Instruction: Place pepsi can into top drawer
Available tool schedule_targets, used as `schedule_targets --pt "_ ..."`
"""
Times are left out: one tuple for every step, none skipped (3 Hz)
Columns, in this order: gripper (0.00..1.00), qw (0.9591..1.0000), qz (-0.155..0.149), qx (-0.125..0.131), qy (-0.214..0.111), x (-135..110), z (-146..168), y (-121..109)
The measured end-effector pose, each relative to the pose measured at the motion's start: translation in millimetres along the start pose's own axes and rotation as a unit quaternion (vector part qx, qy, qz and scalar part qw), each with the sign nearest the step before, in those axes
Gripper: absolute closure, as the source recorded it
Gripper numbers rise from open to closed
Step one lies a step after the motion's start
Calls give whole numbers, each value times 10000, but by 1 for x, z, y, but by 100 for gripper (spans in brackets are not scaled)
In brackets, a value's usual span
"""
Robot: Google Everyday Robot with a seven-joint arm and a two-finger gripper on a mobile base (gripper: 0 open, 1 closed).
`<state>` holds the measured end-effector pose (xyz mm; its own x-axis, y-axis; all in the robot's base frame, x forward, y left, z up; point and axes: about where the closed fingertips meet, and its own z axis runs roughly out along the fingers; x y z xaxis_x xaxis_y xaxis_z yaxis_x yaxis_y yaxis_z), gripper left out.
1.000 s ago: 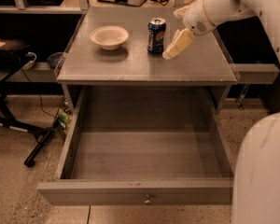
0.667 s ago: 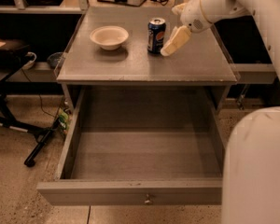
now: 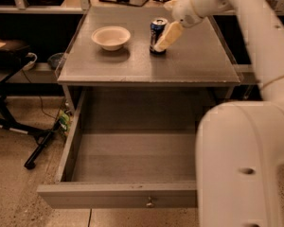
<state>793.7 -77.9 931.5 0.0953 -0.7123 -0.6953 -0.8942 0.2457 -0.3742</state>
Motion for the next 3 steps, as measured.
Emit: schedule_targets --pt "0 9998 5 -187 61 -1 13 1" --pt "0 9985 99 -521 161 3 30 12" --pt "0 9985 99 -521 160 3 30 12"
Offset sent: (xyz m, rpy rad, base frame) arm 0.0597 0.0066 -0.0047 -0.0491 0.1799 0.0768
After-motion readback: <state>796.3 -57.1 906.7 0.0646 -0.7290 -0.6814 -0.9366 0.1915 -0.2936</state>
